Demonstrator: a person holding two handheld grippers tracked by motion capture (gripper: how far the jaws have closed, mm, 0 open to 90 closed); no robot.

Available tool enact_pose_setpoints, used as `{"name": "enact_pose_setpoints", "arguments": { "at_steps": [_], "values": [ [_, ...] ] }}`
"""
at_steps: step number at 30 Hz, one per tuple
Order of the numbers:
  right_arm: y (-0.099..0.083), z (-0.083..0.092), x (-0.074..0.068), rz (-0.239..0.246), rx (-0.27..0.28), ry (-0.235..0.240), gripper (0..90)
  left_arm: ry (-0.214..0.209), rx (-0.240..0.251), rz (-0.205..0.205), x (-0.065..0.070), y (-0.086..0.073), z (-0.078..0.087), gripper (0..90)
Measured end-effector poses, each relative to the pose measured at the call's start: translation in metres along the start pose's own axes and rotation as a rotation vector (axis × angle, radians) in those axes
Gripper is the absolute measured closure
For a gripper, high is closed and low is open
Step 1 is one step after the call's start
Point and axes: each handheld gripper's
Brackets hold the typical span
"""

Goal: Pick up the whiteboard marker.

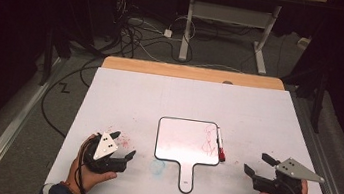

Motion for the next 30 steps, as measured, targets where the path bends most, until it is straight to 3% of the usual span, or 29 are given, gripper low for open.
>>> {"name": "enact_pose_setpoints", "arguments": {
  "at_steps": [3,9,10,13,14,15,16,18,21,26,30],
  "values": [
    [0.005,-0.006,0.001,-0.006,0.001,0.017,30.6,-0.001,-0.004,-0.014,0.0,0.001,-0.001,20.6],
    [0.026,-0.034,0.009,-0.007,-0.049,0.031,34.4,-0.01,-0.013,-0.017,-0.001,0.0,-0.004,20.6],
    [0.036,-0.047,0.01,0.003,-0.079,0.031,35.6,-0.011,-0.013,-0.017,-0.001,0.0,-0.003,20.6],
    [0.044,-0.06,0.01,0.001,-0.086,0.051,37.8,-0.018,-0.022,-0.02,-0.001,-0.001,-0.004,20.6],
    [0.051,-0.076,0.011,-0.001,-0.125,0.062,38.3,-0.02,-0.021,-0.024,-0.001,-0.001,-0.004,20.6],
    [0.051,-0.076,0.011,-0.001,-0.125,0.062,38.3,-0.022,-0.019,-0.022,-0.001,-0.001,-0.003,20.6],
    [0.055,-0.092,0.013,-0.02,-0.139,0.058,40.0,-0.026,-0.02,-0.018,-0.001,-0.001,-0.004,20.6],
    [0.055,-0.11,0.015,-0.047,-0.198,0.093,40.0,-0.03,-0.025,-0.024,0.0,-0.002,-0.004,20.6],
    [0.05,-0.132,0.015,-0.081,-0.264,0.106,42.0,-0.031,-0.032,-0.03,0.001,-0.003,-0.004,20.6],
    [0.043,-0.151,0.016,-0.111,-0.319,0.089,45.4,-0.037,-0.037,-0.03,0.001,-0.003,-0.004,20.6],
    [0.035,-0.162,0.019,-0.155,-0.353,0.12,64.0,-0.044,-0.047,-0.031,0.002,-0.004,-0.005,20.6]
  ]
}}
Point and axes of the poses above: each handheld gripper's, and its own axes: z roughly backward along the jaws, y roughly out of its top, x roughly to its right, and after that the axes turned 9 degrees about x, right-handed
